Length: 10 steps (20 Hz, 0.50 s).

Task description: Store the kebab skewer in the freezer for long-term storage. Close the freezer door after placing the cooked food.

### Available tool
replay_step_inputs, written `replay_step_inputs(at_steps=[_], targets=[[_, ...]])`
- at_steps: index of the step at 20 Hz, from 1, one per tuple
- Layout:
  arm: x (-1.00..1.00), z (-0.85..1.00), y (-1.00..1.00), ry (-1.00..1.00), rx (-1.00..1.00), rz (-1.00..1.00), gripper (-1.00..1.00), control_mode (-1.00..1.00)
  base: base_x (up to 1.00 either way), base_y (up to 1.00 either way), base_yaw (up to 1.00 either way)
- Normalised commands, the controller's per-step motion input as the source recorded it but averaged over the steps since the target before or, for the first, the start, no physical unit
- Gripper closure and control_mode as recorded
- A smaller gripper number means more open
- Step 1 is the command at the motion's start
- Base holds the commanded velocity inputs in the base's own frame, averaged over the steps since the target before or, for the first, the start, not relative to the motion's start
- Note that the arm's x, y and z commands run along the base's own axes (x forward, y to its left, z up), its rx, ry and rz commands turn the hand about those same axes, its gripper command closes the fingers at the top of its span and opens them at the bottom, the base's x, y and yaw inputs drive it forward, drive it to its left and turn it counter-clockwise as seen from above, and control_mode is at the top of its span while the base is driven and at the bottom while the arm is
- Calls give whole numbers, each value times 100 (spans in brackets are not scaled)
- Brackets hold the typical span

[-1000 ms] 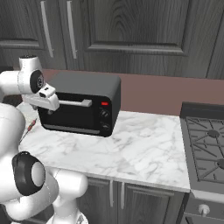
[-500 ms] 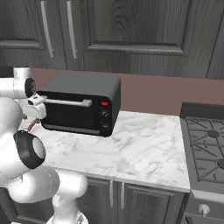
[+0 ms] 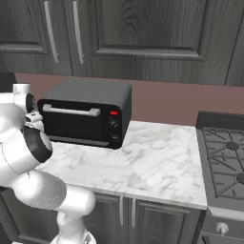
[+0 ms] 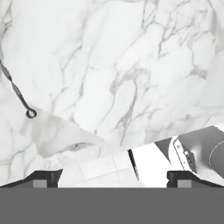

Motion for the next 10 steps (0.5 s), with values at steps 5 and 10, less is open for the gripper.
replay_step_inputs(at_steps=[5, 10], targets=[[40, -30, 86, 5, -10, 4, -100, -100, 0, 0, 0], [38, -25, 77, 0, -12, 1, -100, -100, 0, 0, 0]])
